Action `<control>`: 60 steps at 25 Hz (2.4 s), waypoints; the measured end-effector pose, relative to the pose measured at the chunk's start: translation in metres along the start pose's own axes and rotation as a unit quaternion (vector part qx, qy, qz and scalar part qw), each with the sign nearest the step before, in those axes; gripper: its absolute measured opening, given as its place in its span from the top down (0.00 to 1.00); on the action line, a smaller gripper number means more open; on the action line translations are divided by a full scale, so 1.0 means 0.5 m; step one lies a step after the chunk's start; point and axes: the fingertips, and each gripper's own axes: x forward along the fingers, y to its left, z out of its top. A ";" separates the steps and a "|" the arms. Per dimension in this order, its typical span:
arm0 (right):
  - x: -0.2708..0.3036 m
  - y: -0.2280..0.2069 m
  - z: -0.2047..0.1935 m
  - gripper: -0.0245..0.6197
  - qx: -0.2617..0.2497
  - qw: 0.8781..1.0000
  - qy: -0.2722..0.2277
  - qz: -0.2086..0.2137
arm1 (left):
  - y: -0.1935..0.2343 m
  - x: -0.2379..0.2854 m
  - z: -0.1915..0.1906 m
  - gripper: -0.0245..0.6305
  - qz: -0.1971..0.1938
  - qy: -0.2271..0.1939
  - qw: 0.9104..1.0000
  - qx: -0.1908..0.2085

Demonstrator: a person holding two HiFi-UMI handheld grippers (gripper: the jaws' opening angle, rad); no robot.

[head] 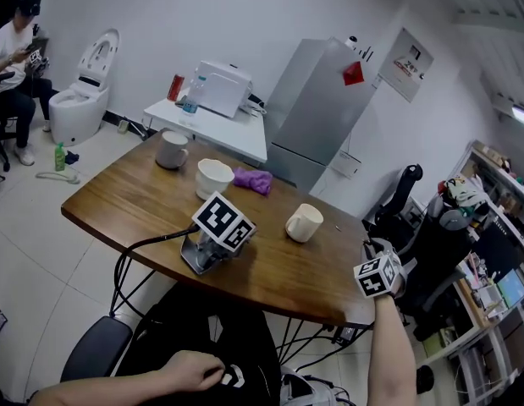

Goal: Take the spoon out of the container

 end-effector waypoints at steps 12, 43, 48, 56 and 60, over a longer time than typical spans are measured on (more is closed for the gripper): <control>0.040 0.045 -0.213 0.84 0.074 0.988 0.134 0.034 | -0.002 0.000 0.001 0.94 0.001 -0.001 1.000 -0.001; 0.030 0.079 -0.175 0.88 0.263 0.950 0.088 0.141 | -0.003 0.000 0.002 0.94 0.001 0.000 1.000 -0.001; 0.020 0.055 -0.111 0.96 0.297 0.947 0.011 0.125 | -0.003 0.000 0.002 0.94 0.001 -0.001 1.000 -0.001; -0.004 0.063 -0.005 0.96 0.362 0.914 -0.077 0.166 | -0.002 -0.002 0.003 0.94 0.001 0.000 1.000 -0.002; -0.024 0.080 0.056 0.96 0.392 0.891 -0.116 0.196 | -0.001 -0.002 0.002 0.94 0.000 0.000 1.000 -0.002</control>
